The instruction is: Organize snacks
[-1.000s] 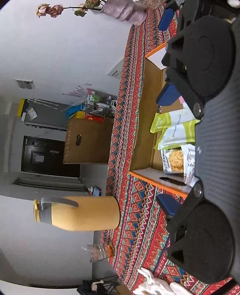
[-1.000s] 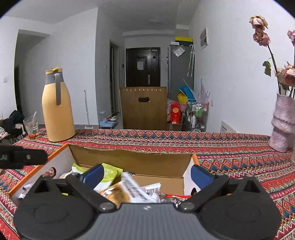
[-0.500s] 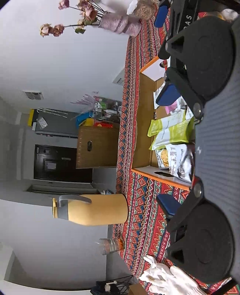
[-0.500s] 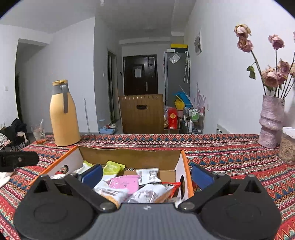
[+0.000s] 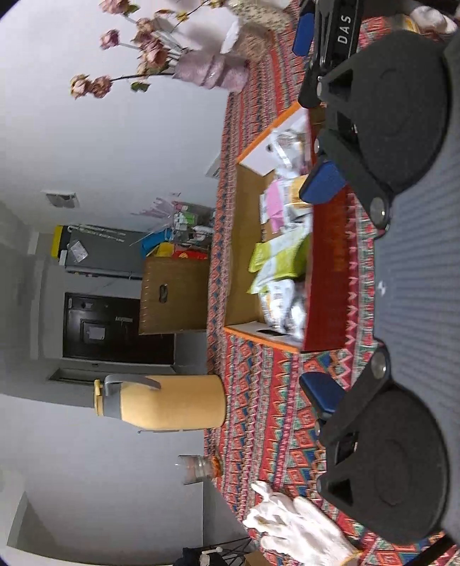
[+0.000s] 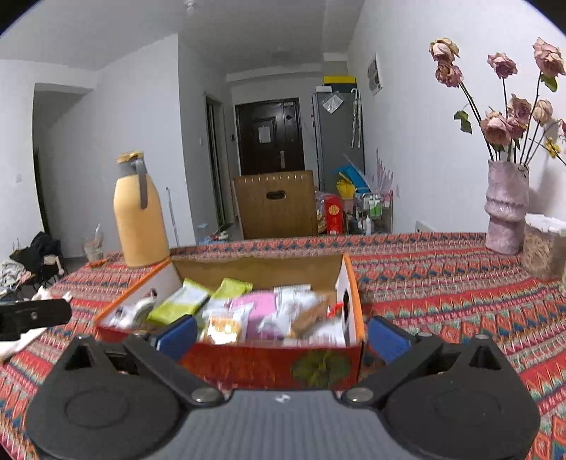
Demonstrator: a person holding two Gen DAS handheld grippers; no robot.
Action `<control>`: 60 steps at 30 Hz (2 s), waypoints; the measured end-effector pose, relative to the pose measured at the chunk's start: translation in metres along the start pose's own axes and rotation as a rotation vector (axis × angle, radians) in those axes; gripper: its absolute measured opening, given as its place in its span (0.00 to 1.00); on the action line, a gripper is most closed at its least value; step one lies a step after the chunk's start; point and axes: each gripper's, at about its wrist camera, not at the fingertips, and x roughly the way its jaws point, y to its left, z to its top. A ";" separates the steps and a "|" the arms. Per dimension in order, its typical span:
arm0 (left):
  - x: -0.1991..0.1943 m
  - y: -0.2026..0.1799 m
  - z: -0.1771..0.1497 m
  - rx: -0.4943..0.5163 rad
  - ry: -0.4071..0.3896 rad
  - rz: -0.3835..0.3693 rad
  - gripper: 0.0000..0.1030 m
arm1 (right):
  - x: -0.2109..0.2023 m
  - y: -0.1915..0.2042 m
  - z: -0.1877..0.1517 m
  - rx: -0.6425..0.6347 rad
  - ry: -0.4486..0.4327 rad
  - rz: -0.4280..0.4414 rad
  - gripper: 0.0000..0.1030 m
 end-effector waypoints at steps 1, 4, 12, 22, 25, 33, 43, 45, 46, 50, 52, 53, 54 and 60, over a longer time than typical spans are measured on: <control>-0.002 0.000 -0.004 0.004 0.007 -0.005 1.00 | -0.004 0.000 -0.004 0.002 0.008 0.001 1.00; -0.008 0.001 -0.019 0.010 0.027 -0.018 1.00 | -0.013 0.001 -0.015 0.019 0.041 0.002 1.00; -0.018 0.003 -0.044 0.007 0.066 -0.046 1.00 | -0.026 0.002 -0.040 0.044 0.109 0.000 1.00; -0.018 -0.001 -0.059 0.015 0.112 -0.056 1.00 | -0.028 0.002 -0.054 0.045 0.155 -0.001 1.00; -0.018 -0.001 -0.061 0.016 0.117 -0.056 1.00 | -0.027 0.002 -0.055 0.045 0.160 0.000 1.00; -0.017 -0.001 -0.062 0.016 0.124 -0.058 1.00 | -0.026 0.002 -0.057 0.044 0.168 0.001 1.00; -0.016 0.000 -0.063 0.014 0.126 -0.062 1.00 | -0.024 0.002 -0.060 0.046 0.176 0.000 1.00; -0.016 -0.001 -0.064 0.014 0.127 -0.061 1.00 | -0.024 0.001 -0.061 0.047 0.177 0.000 1.00; -0.016 -0.001 -0.064 0.014 0.127 -0.062 1.00 | -0.024 0.001 -0.061 0.047 0.178 0.000 1.00; -0.016 -0.001 -0.064 0.014 0.128 -0.063 1.00 | -0.024 0.001 -0.062 0.048 0.178 0.000 1.00; -0.016 -0.002 -0.065 0.014 0.129 -0.063 1.00 | -0.024 0.001 -0.062 0.047 0.179 0.000 1.00; -0.016 -0.002 -0.065 0.014 0.129 -0.063 1.00 | -0.024 0.001 -0.062 0.048 0.179 0.000 1.00; -0.016 -0.002 -0.065 0.014 0.129 -0.062 1.00 | -0.024 0.001 -0.062 0.048 0.179 0.000 1.00; -0.016 -0.002 -0.065 0.013 0.129 -0.064 1.00 | -0.024 0.001 -0.062 0.047 0.179 0.000 1.00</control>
